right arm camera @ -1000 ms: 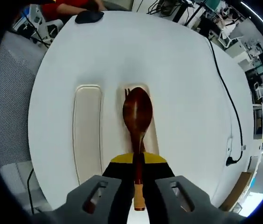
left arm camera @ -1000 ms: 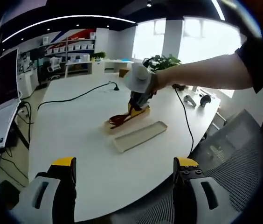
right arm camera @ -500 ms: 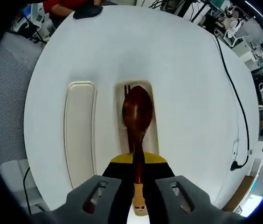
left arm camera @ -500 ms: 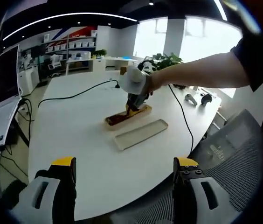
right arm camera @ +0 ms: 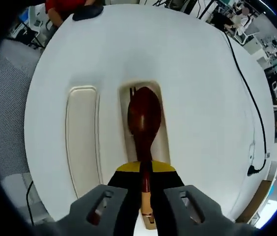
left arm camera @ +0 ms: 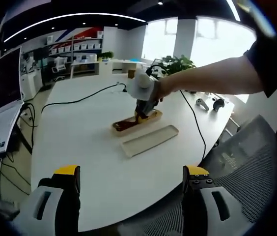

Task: Arrange the utensils inside the cutlery case until each visible utensil rests in its matching compartment.

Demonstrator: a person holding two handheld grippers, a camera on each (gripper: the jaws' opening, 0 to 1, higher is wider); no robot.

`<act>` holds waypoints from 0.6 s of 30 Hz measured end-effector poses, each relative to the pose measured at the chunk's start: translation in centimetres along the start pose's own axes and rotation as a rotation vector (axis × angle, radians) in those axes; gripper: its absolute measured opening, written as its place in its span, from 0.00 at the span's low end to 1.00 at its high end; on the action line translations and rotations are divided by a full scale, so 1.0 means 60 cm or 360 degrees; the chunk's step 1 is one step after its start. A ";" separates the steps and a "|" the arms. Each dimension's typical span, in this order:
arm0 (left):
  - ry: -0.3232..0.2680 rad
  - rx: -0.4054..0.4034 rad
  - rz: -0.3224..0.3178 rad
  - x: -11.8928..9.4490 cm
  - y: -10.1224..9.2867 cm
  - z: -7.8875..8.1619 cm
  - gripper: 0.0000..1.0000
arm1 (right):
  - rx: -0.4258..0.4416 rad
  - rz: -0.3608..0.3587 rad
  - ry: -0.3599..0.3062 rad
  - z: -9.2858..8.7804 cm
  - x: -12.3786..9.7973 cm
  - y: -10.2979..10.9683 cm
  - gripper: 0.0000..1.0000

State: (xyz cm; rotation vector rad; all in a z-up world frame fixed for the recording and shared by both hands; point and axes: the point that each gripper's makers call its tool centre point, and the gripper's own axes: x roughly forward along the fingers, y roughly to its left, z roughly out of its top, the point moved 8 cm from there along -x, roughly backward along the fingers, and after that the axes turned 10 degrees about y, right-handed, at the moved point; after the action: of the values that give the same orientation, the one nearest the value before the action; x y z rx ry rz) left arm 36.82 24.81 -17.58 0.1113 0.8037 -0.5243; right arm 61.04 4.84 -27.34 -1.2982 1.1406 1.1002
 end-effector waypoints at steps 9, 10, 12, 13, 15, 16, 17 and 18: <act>-0.0013 0.0000 0.0005 -0.002 0.000 0.001 0.88 | 0.0061 0.0054 0.0004 0.002 -0.002 0.015 0.02; -0.0016 -0.0001 0.0005 -0.002 0.000 0.002 0.88 | 0.0068 0.0075 0.0002 0.002 -0.002 0.017 0.02; -0.0019 0.0000 0.0003 -0.002 0.000 0.002 0.88 | 0.0114 0.0100 0.0001 0.002 -0.003 0.021 0.02; -0.0019 0.0000 0.0001 -0.002 0.000 0.002 0.88 | 0.0128 0.0123 0.0009 0.003 -0.004 0.024 0.02; -0.0019 0.0003 -0.0004 -0.001 -0.001 0.003 0.88 | 0.0147 0.0148 -0.0002 0.007 -0.004 0.030 0.02; -0.0019 0.0004 -0.0006 -0.001 -0.001 0.003 0.88 | 0.0151 0.0153 -0.0008 0.009 -0.005 0.033 0.02; -0.0024 0.0004 -0.0005 -0.001 -0.001 0.003 0.88 | 0.0153 0.0156 -0.0009 0.010 -0.004 0.035 0.02; -0.0032 0.0000 -0.0001 -0.002 0.000 0.004 0.88 | 0.0132 0.0156 -0.0009 0.011 -0.004 0.040 0.02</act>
State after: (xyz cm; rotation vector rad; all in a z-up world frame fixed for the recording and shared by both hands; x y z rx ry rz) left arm 36.92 24.79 -17.34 0.1056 0.7842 -0.5253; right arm 58.64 5.47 -27.44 -1.1847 1.2438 1.1157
